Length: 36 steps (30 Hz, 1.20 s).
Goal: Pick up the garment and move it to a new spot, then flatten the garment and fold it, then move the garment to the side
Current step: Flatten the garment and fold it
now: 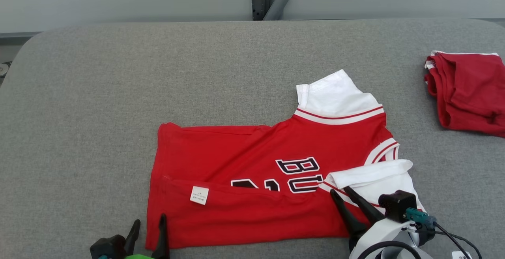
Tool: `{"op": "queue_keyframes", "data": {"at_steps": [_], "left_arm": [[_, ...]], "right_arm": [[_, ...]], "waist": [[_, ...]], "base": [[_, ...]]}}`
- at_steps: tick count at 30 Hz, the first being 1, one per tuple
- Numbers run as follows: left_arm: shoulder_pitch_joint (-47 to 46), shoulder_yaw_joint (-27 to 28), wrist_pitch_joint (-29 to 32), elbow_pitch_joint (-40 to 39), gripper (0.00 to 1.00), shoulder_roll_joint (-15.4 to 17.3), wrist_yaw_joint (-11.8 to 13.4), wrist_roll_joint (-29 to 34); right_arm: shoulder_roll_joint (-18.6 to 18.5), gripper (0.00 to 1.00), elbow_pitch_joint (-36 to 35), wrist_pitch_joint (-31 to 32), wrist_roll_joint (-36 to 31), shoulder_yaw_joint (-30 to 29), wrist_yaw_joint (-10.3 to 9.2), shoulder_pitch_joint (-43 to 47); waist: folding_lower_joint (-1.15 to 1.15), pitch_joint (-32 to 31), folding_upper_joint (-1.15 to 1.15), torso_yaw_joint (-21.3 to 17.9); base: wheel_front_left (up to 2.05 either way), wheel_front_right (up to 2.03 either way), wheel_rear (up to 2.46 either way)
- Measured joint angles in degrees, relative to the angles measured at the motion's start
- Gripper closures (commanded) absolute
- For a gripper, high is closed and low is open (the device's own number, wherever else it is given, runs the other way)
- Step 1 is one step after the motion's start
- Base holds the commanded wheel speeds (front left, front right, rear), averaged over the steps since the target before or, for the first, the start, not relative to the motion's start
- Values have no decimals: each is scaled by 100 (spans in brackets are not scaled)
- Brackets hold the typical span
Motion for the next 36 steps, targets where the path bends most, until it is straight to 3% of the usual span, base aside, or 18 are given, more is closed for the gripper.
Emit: {"op": "queue_keyframes", "data": {"at_steps": [1, 3, 4, 6, 15, 16, 17, 24, 30, 36], "left_arm": [[-5, 0, 0, 7, 0, 0, 12, -4], [-6, 1, 0, 19, 0, 0, 14, -15], [-6, 3, 0, 25, 0, 0, 14, -15], [-7, 5, 0, 34, 0, 1, 14, -16], [-108, -35, 0, 14, 0, 0, 5, -34], [-123, -42, 0, 14, 0, 1, 4, -34], [-137, -51, 0, 12, 0, 1, -7, -35], [-339, -68, 0, -124, 0, 1, -20, -20], [-1027, 1, 0, -230, 0, 2, -54, 368], [-1957, 138, 0, 366, 0, 33, -119, 655]], "right_arm": [[2, 47, 7, 0, 0, 0, 0, -21], [5, 58, 15, 0, 0, -1, 0, -62], [10, 69, 18, 0, 0, -8, 0, -73], [16, 100, 21, 0, -4, -26, 0, -81], [-35, 100, 325, 0, -250, 8, 1, -668], [-32, 14, 410, 0, -268, -7, 1, -759], [-23, 0, 503, 0, -320, -38, 1, -856], [207, 0, 336, 0, -824, -603, 1, -1267], [172, 0, 180, 0, -1063, -964, 1, -1241], [157, 0, 77, 0, -1143, -1076, 1, -1466]], "waist": [[0, 4, 0, 1], [0, 15, 0, 2], [0, 19, 0, 3], [0, 33, 0, 6], [0, 150, 0, 45], [0, 160, 0, 54], [0, 168, 0, 64], [0, 229, 0, 146], [0, 365, 0, 168], [0, 621, 0, 59]], "base": [[0, 0, 0], [0, 0, 0], [0, 0, 0], [0, 0, 0], [0, 0, 0], [0, 0, 0], [0, 0, 0], [0, 0, 0], [0, 0, 0], [0, 0, 0]]}}
